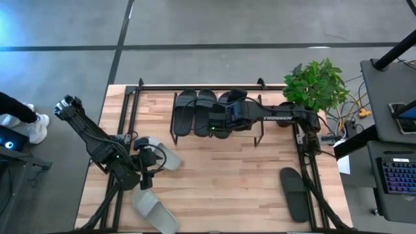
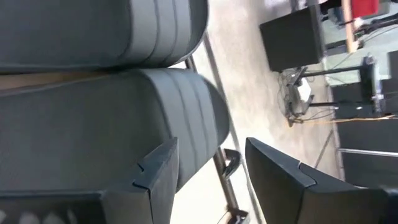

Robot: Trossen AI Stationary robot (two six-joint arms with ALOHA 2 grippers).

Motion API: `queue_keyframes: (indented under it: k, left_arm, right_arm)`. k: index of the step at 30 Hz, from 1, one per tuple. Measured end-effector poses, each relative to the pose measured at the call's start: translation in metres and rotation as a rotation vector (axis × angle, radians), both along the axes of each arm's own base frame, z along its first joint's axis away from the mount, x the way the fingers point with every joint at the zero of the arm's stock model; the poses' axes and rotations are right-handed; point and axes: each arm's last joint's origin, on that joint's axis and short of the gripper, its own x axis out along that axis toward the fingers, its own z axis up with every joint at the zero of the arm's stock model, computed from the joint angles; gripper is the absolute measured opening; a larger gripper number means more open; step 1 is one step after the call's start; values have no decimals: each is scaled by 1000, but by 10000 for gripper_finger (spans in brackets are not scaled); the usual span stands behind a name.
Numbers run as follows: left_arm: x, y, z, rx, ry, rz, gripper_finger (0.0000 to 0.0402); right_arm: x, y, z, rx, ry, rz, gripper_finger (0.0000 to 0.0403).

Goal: Pick and place slides into the shelf
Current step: Put the black slipper on the shelf

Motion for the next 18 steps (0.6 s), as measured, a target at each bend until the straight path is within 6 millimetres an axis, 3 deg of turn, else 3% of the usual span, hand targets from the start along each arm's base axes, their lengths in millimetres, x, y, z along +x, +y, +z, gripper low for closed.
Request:
queue_keyframes:
  k: [9,14,18]
  left_arm:
    - [0,0,-1,2,2,0,189]
    - [0,0,-1,4,4,-1,189]
    - [0,0,-2,5,5,0,189]
  right_arm:
    - [-10,47,17,89,-94,7,178]
    - [-17,82,32,381,-208,1,177]
    - [-23,107,39,666,-323,-180,172]
